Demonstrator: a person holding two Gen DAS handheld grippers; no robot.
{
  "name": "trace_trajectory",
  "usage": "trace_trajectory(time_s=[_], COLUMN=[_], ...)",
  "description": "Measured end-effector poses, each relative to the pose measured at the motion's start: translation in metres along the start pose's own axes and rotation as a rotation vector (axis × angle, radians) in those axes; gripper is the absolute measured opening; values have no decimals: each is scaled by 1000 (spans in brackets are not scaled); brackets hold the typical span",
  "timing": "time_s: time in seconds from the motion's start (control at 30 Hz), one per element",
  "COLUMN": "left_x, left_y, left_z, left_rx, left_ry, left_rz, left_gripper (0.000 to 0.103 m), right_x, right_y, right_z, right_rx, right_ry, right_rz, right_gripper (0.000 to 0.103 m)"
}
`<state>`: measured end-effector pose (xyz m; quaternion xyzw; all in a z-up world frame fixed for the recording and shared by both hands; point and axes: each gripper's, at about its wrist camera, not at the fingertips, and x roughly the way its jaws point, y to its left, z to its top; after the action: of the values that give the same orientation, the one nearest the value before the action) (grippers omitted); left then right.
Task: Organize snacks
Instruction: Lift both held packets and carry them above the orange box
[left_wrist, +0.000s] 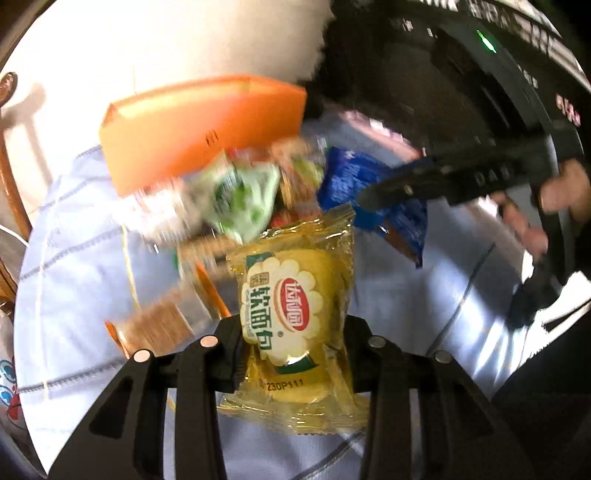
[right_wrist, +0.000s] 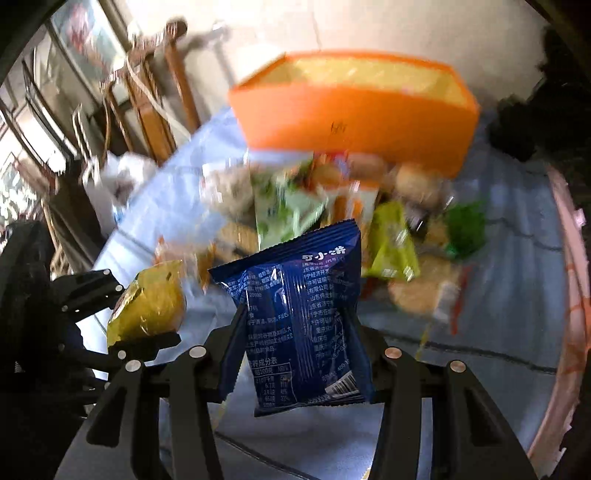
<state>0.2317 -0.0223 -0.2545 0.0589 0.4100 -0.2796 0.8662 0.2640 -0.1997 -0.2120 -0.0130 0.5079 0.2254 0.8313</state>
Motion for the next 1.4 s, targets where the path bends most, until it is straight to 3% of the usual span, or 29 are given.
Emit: trace_trajectory(time_s=[0.37,0.57,0.77,1.17,1.4], left_x=[-43,-57,-60,-45,-19], left_y=[27,40,47,61,83], left_z=[126,184,218,248,277], left_rx=[-109,-138,-156,-169,-172], left_ry=[-147,-191,-199,-199,-187], left_rz=[127,171,207,241,269], left_gripper=[37,37,37,37,38], right_x=[-104,-134,-142,-140,-121], right_y=[-1,-12,-20,-25,-31], right_z=[83,112,131,169,210], right_rx=[28,51,53,63,37], right_ry=[-306,-386,-418,-439,-427], right_rz=[-83,-122,-150,-173,-182], right_gripper=[50,50,50,50,50])
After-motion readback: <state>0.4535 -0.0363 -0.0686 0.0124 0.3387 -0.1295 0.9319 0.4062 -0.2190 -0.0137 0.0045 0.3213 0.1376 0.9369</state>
